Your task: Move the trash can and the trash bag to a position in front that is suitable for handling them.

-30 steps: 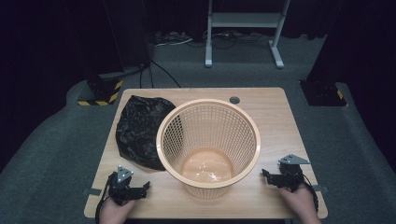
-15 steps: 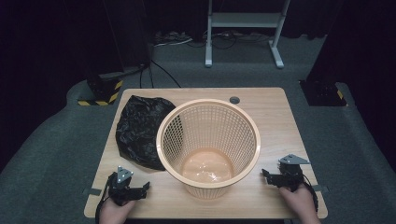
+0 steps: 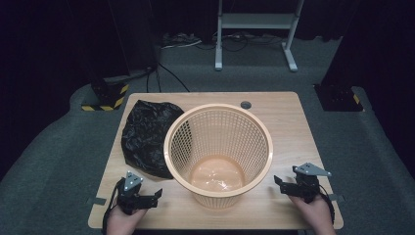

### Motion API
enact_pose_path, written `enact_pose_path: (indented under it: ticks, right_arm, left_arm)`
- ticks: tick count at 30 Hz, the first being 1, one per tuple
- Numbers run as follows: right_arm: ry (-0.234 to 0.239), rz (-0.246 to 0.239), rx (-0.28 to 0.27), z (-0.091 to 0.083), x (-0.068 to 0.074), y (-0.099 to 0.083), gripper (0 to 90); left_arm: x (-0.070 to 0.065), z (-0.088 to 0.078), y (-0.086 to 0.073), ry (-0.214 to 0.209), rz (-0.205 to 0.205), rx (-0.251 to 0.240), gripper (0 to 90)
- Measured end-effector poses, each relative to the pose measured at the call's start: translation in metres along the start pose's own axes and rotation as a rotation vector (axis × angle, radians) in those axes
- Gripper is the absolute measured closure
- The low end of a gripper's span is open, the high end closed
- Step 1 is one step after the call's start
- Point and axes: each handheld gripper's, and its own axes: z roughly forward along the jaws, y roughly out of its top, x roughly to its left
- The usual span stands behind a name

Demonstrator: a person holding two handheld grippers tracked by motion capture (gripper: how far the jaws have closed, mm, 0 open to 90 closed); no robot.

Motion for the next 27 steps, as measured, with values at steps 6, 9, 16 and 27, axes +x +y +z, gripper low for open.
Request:
enact_pose_path:
  ticks: [6, 9, 16, 27]
  right_arm:
    - [0.024, -0.038, -0.064, -0.004, 0.025, 0.015, 14.2]
    - [0.035, -0.053, -0.093, -0.007, 0.04, 0.024, 14.3]
    - [0.02, -0.064, -0.129, -0.002, 0.06, 0.045, 14.4]
    - [-0.016, -0.07, -0.155, 0.0, 0.062, 0.061, 14.7]
  left_arm:
    - [-0.024, -0.005, 0.018, -0.056, 0.001, -0.063, 0.5]
    - [-0.03, -0.003, 0.025, -0.065, -0.001, -0.083, 0.5]
    - [-0.035, 0.001, 0.051, -0.026, 0.009, -0.161, 0.5]
    - [-0.04, 0.012, 0.066, -0.041, 0.009, -0.163, 0.5]
